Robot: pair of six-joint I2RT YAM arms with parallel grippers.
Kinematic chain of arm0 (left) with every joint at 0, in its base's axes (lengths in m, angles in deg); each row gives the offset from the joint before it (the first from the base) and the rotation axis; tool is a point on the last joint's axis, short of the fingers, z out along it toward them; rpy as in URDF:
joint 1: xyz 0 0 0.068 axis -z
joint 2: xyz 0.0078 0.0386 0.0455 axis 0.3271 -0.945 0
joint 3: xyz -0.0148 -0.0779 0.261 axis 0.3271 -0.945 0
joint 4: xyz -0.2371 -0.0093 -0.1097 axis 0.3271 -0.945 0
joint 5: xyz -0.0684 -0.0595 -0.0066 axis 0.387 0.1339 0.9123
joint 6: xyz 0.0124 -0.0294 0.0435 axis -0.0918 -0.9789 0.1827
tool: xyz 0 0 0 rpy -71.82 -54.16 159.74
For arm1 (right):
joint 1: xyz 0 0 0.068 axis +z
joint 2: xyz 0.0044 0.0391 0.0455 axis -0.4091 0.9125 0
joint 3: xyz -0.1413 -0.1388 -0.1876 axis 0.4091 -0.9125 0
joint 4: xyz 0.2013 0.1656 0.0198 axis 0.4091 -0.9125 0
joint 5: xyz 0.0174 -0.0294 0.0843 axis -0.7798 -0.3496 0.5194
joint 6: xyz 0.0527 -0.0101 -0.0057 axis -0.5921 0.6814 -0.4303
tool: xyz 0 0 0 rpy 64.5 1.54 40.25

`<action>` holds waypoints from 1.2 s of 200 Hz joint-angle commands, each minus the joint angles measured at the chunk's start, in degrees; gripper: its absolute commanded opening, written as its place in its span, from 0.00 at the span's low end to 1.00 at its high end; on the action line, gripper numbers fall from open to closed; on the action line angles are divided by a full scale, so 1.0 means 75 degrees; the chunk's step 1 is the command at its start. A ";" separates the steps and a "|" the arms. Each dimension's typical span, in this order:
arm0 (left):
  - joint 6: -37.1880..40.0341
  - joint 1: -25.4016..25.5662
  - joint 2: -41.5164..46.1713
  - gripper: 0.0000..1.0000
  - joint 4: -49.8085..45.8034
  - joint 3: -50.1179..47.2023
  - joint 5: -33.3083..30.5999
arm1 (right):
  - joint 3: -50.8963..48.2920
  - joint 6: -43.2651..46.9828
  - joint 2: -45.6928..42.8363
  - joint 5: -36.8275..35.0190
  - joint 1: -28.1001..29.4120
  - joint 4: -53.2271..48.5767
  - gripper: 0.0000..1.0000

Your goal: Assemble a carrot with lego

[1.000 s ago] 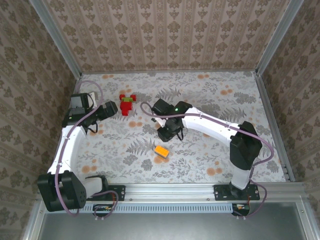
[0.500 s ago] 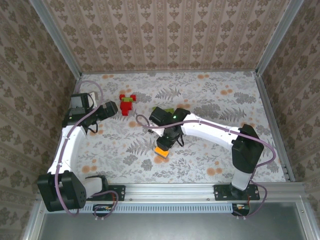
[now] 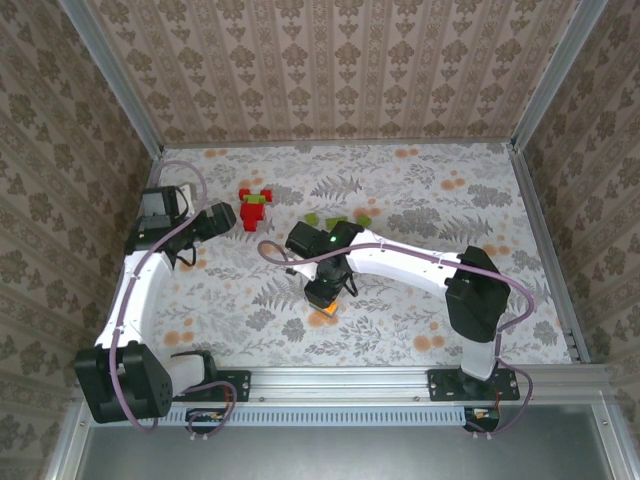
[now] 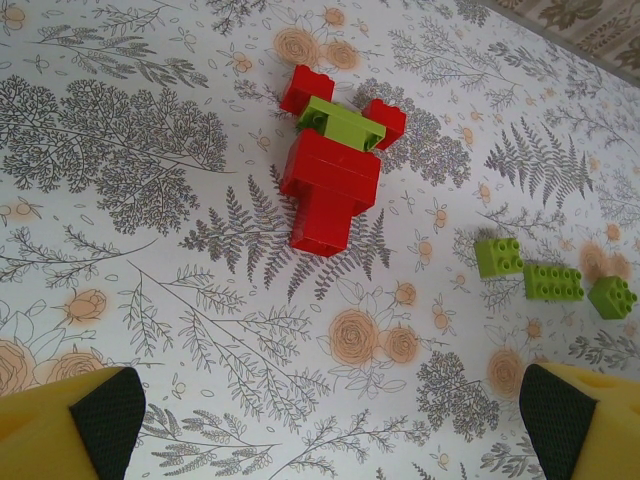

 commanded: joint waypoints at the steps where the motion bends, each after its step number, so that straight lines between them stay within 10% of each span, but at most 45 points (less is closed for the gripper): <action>1: 0.0109 0.0036 0.0036 1.00 -0.0118 0.0214 -0.0051 | 0.0246 0.0202 0.0152 -0.0021 0.0046 -0.0392 0.35; 240: 0.0108 0.0029 0.0045 1.00 -0.0128 0.0233 -0.0040 | -0.0042 0.0181 0.0362 0.0232 0.0130 0.0034 0.35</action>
